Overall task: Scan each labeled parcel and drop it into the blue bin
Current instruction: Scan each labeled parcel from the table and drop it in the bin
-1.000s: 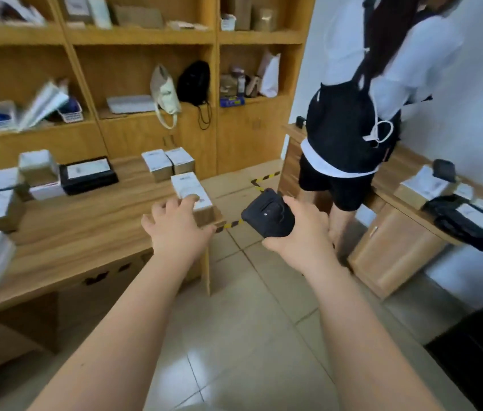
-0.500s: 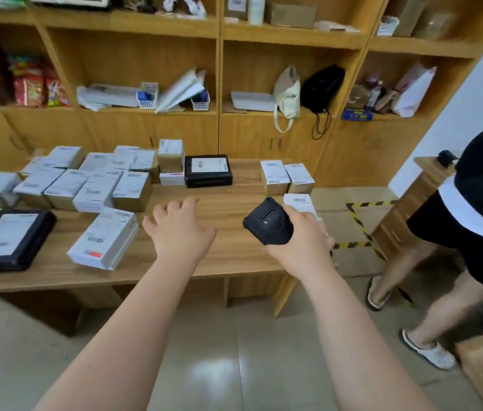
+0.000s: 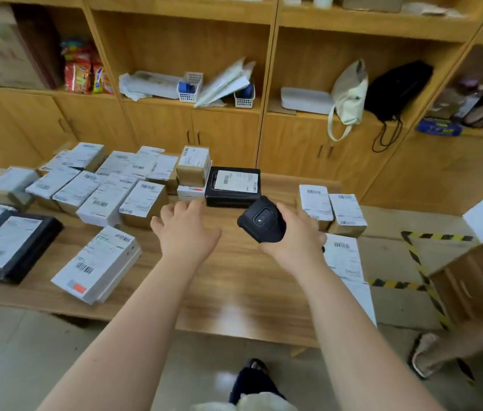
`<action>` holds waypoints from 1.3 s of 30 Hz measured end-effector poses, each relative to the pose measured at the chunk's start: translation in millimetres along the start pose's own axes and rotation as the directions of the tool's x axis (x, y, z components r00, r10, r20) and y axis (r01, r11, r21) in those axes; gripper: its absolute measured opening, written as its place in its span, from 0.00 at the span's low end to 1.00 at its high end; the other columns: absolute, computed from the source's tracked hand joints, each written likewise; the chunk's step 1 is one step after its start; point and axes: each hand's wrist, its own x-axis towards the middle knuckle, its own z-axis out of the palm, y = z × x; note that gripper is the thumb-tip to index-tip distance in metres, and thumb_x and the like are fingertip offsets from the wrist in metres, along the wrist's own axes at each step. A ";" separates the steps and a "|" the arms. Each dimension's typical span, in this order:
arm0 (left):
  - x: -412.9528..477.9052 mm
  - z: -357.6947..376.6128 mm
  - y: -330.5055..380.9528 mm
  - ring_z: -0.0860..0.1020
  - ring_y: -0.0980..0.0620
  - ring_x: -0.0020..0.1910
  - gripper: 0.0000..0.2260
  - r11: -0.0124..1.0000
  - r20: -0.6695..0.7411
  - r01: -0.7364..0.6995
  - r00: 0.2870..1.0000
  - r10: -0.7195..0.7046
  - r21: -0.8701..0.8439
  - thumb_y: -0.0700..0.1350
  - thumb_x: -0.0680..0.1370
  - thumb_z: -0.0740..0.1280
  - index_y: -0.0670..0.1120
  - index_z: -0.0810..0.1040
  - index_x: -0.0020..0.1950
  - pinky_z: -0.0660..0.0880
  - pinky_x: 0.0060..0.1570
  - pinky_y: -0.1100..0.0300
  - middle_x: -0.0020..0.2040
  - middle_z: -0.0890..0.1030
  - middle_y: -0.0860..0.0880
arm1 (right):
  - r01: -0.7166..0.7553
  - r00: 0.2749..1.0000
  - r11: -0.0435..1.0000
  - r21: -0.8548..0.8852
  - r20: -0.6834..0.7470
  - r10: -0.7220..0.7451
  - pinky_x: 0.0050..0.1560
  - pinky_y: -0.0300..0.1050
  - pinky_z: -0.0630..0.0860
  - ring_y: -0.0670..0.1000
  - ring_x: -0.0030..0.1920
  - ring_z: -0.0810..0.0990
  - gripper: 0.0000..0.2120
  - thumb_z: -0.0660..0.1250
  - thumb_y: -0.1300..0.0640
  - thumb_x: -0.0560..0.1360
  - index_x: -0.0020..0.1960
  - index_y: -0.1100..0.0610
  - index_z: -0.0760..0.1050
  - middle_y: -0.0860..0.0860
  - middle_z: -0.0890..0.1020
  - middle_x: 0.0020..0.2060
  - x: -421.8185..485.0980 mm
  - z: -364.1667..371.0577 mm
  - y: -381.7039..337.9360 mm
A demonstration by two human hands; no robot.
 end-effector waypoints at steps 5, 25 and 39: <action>62.0 24.6 34.0 0.58 0.41 0.75 0.32 0.999 0.034 0.040 0.999 -0.040 -0.001 0.60 0.75 0.67 0.56 0.62 0.77 0.54 0.73 0.41 0.74 0.67 0.48 | 0.022 0.998 0.999 -0.034 0.052 -0.020 0.58 0.54 0.63 0.56 0.63 0.68 0.32 0.74 0.50 0.66 0.66 0.39 0.67 0.47 0.71 0.58 85.6 -2.2 19.0; 254.1 186.0 29.9 0.39 0.42 0.80 0.42 0.919 0.526 -0.311 0.838 0.146 0.241 0.60 0.78 0.63 0.52 0.40 0.81 0.43 0.76 0.37 0.81 0.40 0.45 | -0.194 0.954 0.969 -0.152 0.199 0.222 0.67 0.56 0.56 0.56 0.71 0.62 0.44 0.74 0.42 0.69 0.79 0.41 0.55 0.49 0.66 0.71 216.6 95.0 67.3; 111.2 189.0 -4.0 0.66 0.42 0.67 0.26 0.894 0.198 0.232 0.966 -0.165 -0.384 0.55 0.73 0.74 0.53 0.73 0.69 0.62 0.66 0.49 0.67 0.71 0.46 | -0.206 0.938 0.968 -0.142 0.253 0.236 0.72 0.57 0.58 0.54 0.71 0.62 0.44 0.75 0.47 0.68 0.78 0.43 0.56 0.49 0.67 0.70 194.6 108.6 76.8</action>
